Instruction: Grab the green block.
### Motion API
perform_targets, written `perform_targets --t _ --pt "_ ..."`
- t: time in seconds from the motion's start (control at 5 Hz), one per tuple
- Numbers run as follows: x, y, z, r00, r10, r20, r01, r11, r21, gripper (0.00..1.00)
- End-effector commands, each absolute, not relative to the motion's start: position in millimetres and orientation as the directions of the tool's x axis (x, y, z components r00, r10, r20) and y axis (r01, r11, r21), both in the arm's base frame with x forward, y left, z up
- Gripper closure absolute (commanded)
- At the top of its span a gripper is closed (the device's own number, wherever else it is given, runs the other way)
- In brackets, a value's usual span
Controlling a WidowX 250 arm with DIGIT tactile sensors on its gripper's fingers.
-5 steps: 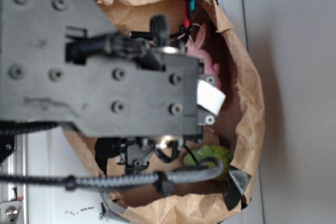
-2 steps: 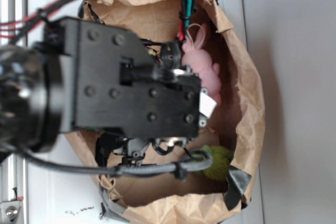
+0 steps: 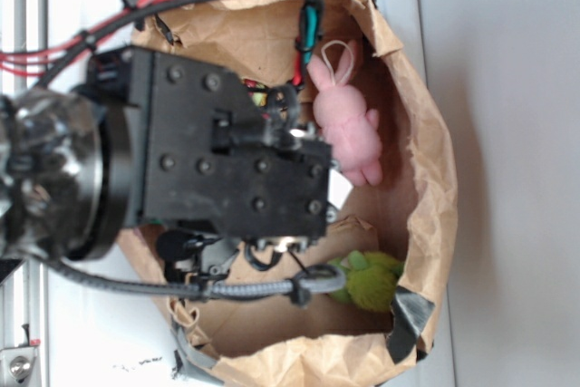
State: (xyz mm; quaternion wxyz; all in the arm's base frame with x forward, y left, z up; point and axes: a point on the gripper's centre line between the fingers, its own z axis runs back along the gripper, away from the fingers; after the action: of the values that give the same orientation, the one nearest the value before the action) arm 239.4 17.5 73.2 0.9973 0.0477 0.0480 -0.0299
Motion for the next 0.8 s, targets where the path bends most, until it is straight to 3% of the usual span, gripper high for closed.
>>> perform_targets --t 0.0,0.4,0.6 --pt "242.6 10.6 88.6 0.996 -0.038 -0.077 0.042 0.998 0.053 0.00" --pt "246.5 5.4 77.8 0.993 -0.036 -0.108 0.043 0.997 0.059 0.00" --pt "218.0 -22.9 73.4 0.993 -0.027 -0.111 0.035 0.997 0.064 0.00"
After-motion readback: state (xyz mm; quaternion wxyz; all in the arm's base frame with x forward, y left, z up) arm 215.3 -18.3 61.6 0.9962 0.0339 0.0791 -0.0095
